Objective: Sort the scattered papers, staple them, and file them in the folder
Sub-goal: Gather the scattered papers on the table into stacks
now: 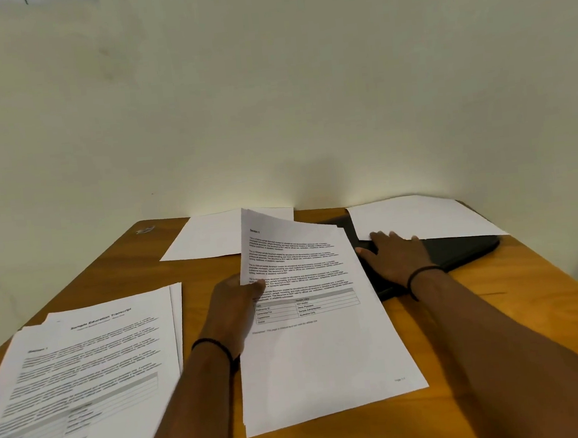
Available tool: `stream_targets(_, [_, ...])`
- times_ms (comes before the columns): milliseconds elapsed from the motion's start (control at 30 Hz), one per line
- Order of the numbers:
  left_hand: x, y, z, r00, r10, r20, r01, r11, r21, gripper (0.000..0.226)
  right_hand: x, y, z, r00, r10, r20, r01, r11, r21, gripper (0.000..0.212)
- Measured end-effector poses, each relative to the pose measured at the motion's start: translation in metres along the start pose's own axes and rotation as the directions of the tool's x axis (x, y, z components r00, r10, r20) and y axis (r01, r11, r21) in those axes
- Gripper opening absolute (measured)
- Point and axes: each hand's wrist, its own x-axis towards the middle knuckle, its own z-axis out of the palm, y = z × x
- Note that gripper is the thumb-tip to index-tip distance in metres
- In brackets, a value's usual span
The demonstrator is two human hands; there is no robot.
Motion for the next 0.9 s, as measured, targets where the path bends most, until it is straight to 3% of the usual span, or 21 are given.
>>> stream_targets(133, [-0.001, 0.001, 0.000, 1.000, -0.002, 0.001, 0.002, 1.000, -0.010, 0.023, -0.031, -0.014, 0.000, 0.986, 0.016, -0.169, -0.038, 0.991, -0.126, 0.047])
stream_targets(267, [-0.004, 0.003, -0.001, 1.000, -0.002, -0.010, 0.002, 1.000, -0.004, 0.023, -0.055, -0.013, -0.001, 0.954, 0.031, -0.299, -0.074, 0.988, -0.135, 0.051])
stream_targets(400, [-0.010, 0.003, 0.000, 1.000, 0.024, -0.009, -0.024, 0.999, 0.030, 0.024, -0.064, 0.003, 0.003, 0.988, 0.084, -0.133, -0.072, 0.993, 0.089, 0.078])
stream_targets(467, [-0.013, 0.005, 0.001, 0.999, 0.033, -0.015, -0.032, 0.999, 0.034, 0.023, -0.070, 0.007, 0.000, 0.991, 0.096, -0.097, -0.086, 0.991, 0.103, 0.081])
stream_targets(567, [-0.016, 0.007, 0.001, 0.999, 0.031, -0.022, -0.031, 0.999, 0.023, 0.023, -0.082, 0.005, -0.007, 0.990, 0.061, -0.125, -0.054, 0.997, 0.059, 0.074])
stream_targets(733, [-0.016, 0.008, 0.001, 0.999, 0.028, -0.025, -0.028, 1.000, 0.001, 0.024, -0.101, 0.015, -0.016, 0.999, -0.006, -0.033, 0.011, 0.987, 0.162, 0.069])
stream_targets(900, [-0.016, 0.007, 0.000, 0.999, 0.031, -0.029, -0.031, 0.999, -0.018, 0.024, -0.101, 0.024, -0.016, 0.979, -0.054, -0.199, 0.077, 0.990, 0.114, 0.031])
